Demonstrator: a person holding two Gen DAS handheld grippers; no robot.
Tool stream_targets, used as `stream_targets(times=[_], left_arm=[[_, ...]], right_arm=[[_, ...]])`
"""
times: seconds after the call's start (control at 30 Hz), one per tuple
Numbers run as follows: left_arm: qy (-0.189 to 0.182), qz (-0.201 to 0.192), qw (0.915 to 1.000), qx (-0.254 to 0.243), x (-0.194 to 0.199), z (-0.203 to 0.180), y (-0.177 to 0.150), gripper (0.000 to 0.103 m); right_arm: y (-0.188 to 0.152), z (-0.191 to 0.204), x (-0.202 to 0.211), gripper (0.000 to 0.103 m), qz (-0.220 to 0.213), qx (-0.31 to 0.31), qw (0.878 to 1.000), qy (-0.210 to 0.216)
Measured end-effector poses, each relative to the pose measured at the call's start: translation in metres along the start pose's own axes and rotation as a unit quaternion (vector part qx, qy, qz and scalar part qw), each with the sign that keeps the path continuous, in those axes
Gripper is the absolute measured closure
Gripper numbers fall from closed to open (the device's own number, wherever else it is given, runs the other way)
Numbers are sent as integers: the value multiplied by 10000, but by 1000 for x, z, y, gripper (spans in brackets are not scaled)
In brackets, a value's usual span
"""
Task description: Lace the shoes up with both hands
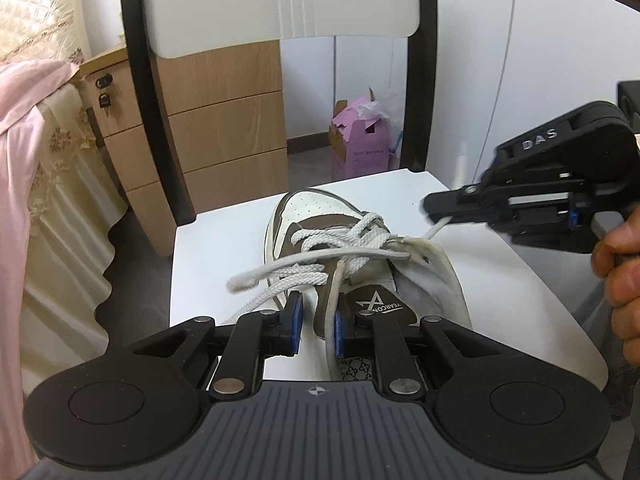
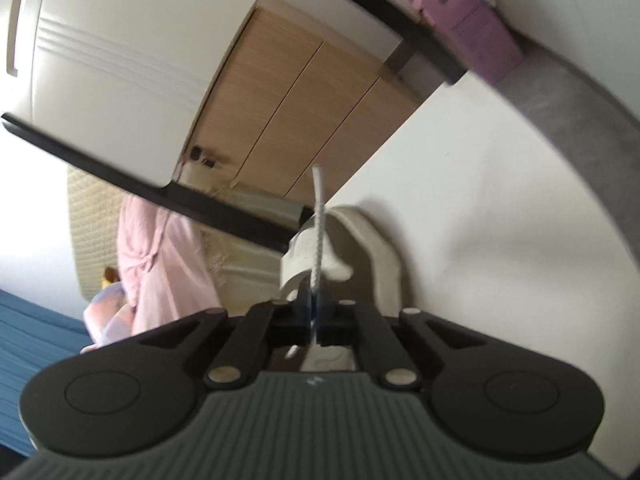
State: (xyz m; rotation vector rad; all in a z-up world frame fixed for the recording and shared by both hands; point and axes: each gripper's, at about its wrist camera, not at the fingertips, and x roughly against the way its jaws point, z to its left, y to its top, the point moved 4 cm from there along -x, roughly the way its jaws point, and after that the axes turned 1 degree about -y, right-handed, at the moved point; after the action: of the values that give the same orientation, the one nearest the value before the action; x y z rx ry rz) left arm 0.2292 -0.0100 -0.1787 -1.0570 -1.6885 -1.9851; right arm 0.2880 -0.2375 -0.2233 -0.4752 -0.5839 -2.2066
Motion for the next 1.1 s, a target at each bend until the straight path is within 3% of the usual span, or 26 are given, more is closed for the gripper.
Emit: stream_targets(times=[0.17, 0.4, 0.67, 0.73, 0.8, 0.9, 1.1], left_arm=[[36, 71, 9999, 80, -1, 1, 0, 85], [62, 121, 9998, 151, -3, 2, 1, 85], [100, 118, 9998, 118, -3, 1, 1, 85], [83, 109, 9998, 122, -3, 2, 1, 85], [64, 103, 9998, 126, -3, 2, 1, 85], [47, 87, 9999, 112, -2, 2, 1, 85], [-16, 64, 10000, 74, 1, 3, 0, 84]], right_arm=[[28, -15, 24, 101, -588, 6, 9978, -292], [69, -43, 70, 100, -1539, 108, 9844, -850], [73, -48, 89, 95, -1751, 302, 9785, -1051], [72, -46, 93, 86, -1824, 294, 9772, -1051], [71, -43, 95, 49, -1929, 365, 9741, -1121], [68, -35, 97, 36, -2008, 524, 9716, -1136], [51, -11, 81, 29, -1584, 623, 9831, -675]])
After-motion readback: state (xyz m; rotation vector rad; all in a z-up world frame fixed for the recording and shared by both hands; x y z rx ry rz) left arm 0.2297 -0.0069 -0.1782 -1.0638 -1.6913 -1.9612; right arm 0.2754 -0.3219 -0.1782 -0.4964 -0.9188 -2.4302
